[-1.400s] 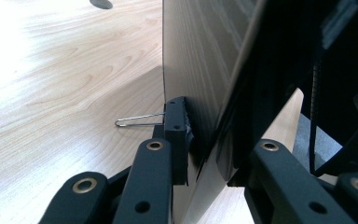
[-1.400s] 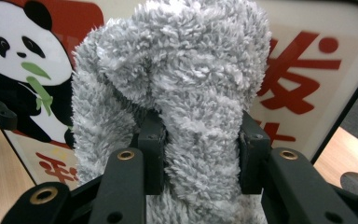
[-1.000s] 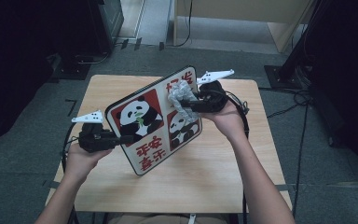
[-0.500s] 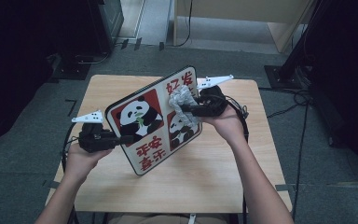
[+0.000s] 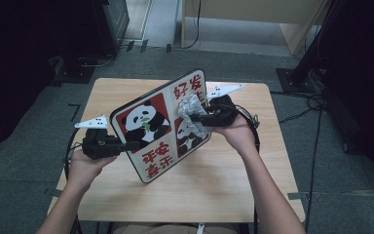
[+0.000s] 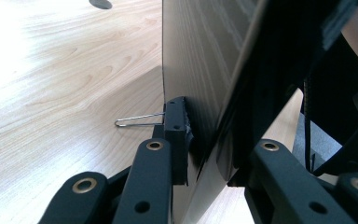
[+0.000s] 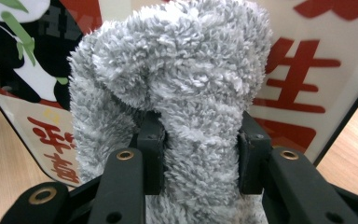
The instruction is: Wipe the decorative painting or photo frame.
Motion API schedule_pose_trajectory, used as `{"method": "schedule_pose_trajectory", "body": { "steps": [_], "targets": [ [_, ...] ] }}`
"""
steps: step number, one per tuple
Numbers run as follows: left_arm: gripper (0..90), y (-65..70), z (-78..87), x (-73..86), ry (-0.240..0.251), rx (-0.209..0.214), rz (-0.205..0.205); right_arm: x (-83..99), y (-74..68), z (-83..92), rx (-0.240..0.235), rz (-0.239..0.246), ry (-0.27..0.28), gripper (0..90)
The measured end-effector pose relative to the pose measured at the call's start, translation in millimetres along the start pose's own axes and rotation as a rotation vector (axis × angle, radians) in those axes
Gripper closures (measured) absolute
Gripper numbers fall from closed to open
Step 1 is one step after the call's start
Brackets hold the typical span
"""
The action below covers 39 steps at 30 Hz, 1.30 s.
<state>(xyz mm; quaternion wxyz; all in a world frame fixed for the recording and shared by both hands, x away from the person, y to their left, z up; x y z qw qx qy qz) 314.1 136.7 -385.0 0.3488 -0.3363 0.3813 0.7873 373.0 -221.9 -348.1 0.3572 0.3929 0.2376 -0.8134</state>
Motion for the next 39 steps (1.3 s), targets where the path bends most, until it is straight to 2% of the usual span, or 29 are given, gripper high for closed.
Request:
{"method": "schedule_pose_trajectory", "body": {
  "steps": [21, 32, 39],
  "targets": [
    [76.6, 0.4, 0.0, 0.2, 0.001, -0.001, 0.0, 27.8, 1.8, -11.3, -0.016, -0.022, -0.025, 62.3],
    [76.5, 0.5, 0.0, 0.2, 0.002, 0.001, -0.001, 49.3, 3.4, -19.7, -0.022, -0.053, -0.062, 62.3],
    [76.6, 0.6, 0.0, 0.2, 0.001, 0.0, -0.003, 59.4, 3.1, -24.5, -0.019, -0.073, -0.111, 62.9]
  ]
}}
Point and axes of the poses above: each handheld gripper's, and its own axes: z roughly backward along the jaws, x roughly out of its underside, y roughly to its right, the point moved 1 cm from there along -z, roughly forward along the jaws, and after that the axes turned 1 degree about y, right-handed, at the moved point
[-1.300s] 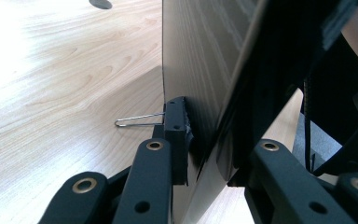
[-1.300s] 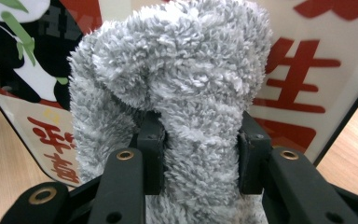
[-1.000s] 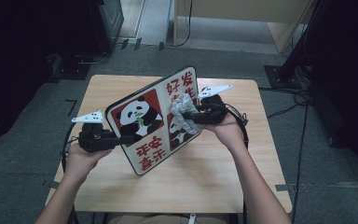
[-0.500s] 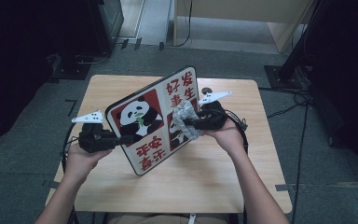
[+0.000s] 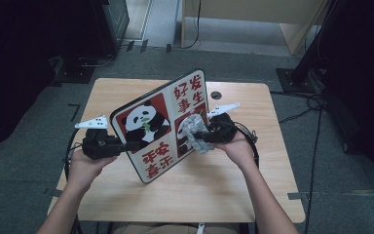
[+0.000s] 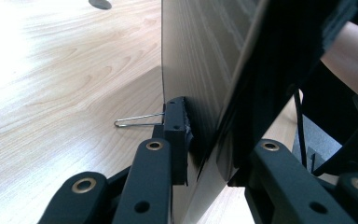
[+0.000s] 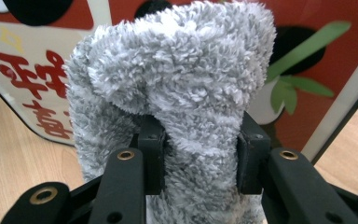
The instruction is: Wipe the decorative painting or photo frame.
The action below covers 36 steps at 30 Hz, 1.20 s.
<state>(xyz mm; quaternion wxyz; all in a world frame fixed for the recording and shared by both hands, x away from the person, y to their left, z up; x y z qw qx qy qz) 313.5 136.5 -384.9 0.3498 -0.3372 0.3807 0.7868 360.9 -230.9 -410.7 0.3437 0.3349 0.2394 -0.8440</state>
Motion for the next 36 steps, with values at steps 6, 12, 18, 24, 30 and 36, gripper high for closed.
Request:
{"method": "schedule_pose_trajectory", "body": {
  "steps": [6, 12, 18, 24, 30, 36],
  "targets": [
    [76.5, -0.1, 0.0, 0.1, 0.001, 0.001, 0.001, 9.5, 0.9, -5.7, -0.001, -0.011, -0.023, 62.9],
    [76.5, 0.0, 0.0, 0.2, 0.001, 0.001, 0.001, 18.3, 0.5, -12.2, -0.004, -0.02, -0.05, 62.9],
    [76.4, 0.0, 0.1, 0.2, 0.0, 0.002, 0.001, 27.7, 0.3, -19.3, -0.013, -0.032, -0.089, 63.0],
    [76.2, 0.1, 0.1, 0.2, -0.001, 0.003, 0.0, 38.2, 1.2, -27.3, -0.01, -0.04, -0.142, 63.1],
    [76.2, 0.1, 0.1, 0.2, -0.001, 0.004, -0.001, 44.4, 3.1, -33.5, -0.022, -0.056, -0.168, 63.2],
    [76.1, 0.1, 0.1, 0.2, -0.001, 0.005, -0.001, 47.2, 3.3, -34.8, -0.032, -0.077, -0.175, 63.3]
  ]
}}
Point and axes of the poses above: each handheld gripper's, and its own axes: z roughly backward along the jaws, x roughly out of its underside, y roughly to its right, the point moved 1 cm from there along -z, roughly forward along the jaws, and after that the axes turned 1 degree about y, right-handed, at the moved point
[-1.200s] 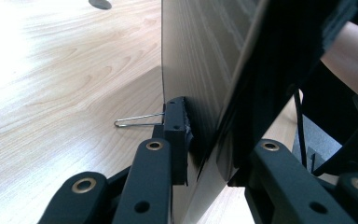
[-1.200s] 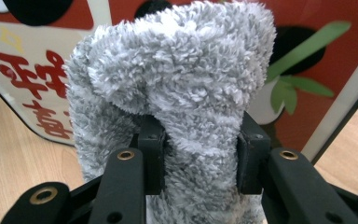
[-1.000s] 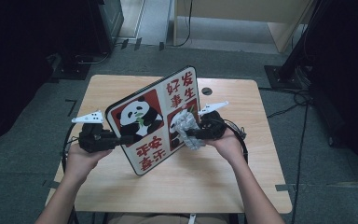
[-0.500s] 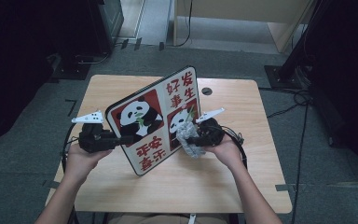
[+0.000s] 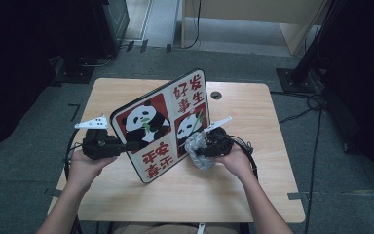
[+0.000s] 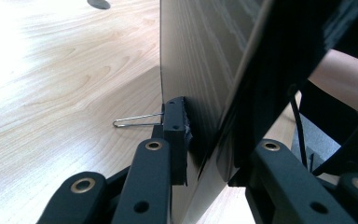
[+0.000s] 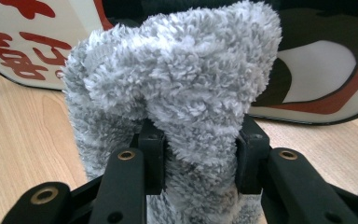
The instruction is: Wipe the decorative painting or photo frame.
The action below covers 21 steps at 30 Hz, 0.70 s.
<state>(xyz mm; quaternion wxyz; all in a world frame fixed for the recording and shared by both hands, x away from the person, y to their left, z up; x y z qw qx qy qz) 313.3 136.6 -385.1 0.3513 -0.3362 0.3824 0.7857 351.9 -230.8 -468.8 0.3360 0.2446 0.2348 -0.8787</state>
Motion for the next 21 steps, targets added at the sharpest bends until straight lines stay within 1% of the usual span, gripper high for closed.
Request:
{"method": "schedule_pose_trajectory", "body": {
  "steps": [5, 8, 10, 13, 16, 21],
  "targets": [
    [76.2, 0.1, 0.1, 0.2, 0.003, -0.004, 0.001, 0.4, 0.1, -0.2, -0.007, -0.018, -0.005, 63.4],
    [76.5, 0.5, 0.1, 0.0, 0.004, -0.009, 0.003, 0.3, -0.3, 3.7, -0.023, -0.022, 0.008, 63.6],
    [76.6, 0.8, 0.2, -0.1, 0.002, -0.012, 0.002, -0.4, -1.0, 8.4, -0.02, -0.017, 0.022, 63.7],
    [76.6, 1.0, 0.2, -0.1, 0.002, -0.013, 0.002, -3.1, -3.6, 17.3, -0.015, -0.003, 0.057, 63.7],
    [76.5, 0.8, 0.2, -0.1, 0.002, -0.011, 0.002, -9.0, -7.1, 26.9, -0.012, 0.011, 0.086, 63.8],
    [76.5, 0.8, 0.3, 0.1, 0.002, -0.01, 0.003, -22.5, -12.5, 36.7, -0.011, 0.042, 0.106, 63.7]
  ]
}}
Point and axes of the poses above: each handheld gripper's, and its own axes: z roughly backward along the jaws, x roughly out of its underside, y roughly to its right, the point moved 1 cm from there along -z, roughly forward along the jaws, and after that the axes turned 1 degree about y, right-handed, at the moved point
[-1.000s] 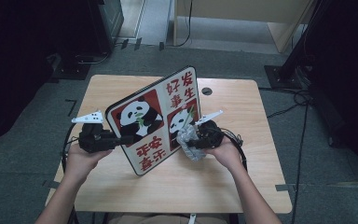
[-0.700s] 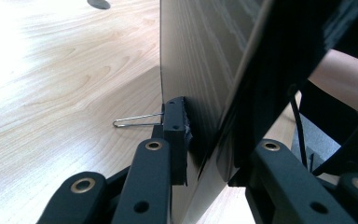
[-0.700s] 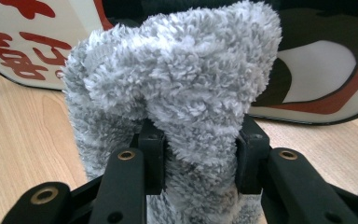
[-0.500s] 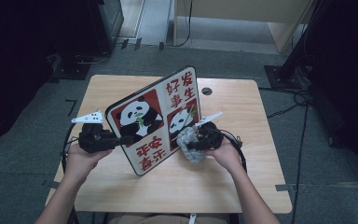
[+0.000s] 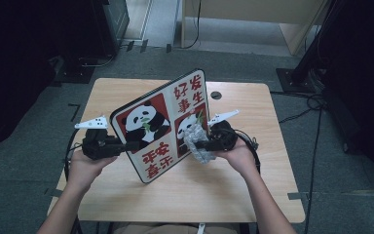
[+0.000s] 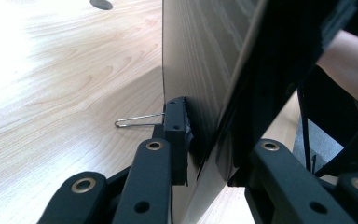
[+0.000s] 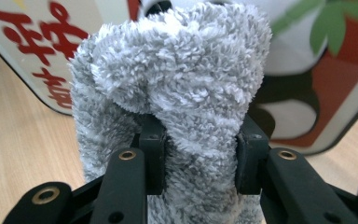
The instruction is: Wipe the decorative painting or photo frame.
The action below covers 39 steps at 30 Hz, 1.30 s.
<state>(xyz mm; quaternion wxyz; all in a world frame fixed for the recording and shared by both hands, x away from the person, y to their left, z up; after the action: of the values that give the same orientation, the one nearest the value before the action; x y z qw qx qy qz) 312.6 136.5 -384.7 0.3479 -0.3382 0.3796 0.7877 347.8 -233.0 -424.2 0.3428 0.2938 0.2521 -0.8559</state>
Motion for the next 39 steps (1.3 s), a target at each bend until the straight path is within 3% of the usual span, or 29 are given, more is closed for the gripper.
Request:
{"method": "schedule_pose_trajectory", "body": {
  "steps": [9, 15, 25, 31, 39],
  "targets": [
    [76.4, 0.0, 0.0, 0.1, 0.002, 0.002, 0.003, -44.2, -12.3, 28.9, 0.021, 0.085, 0.078, 63.8],
    [76.4, -0.6, 0.0, 0.1, 0.005, 0.003, 0.004, -83.0, -23.7, 52.4, 0.038, 0.139, 0.132, 63.7],
    [76.3, -1.2, -0.2, -0.1, 0.008, 0.006, 0.008, -137.0, -46.4, 76.0, 0.057, 0.22, 0.189, 63.6],
    [76.5, -2.0, 0.2, -0.2, 0.005, 0.007, 0.004, -150.7, -51.2, 75.7, 0.062, 0.232, 0.218, 63.5],
    [76.4, -2.9, 0.3, -0.2, 0.004, 0.012, 0.002, -142.0, -48.6, 65.4, 0.059, 0.24, 0.213, 63.7]
  ]
}}
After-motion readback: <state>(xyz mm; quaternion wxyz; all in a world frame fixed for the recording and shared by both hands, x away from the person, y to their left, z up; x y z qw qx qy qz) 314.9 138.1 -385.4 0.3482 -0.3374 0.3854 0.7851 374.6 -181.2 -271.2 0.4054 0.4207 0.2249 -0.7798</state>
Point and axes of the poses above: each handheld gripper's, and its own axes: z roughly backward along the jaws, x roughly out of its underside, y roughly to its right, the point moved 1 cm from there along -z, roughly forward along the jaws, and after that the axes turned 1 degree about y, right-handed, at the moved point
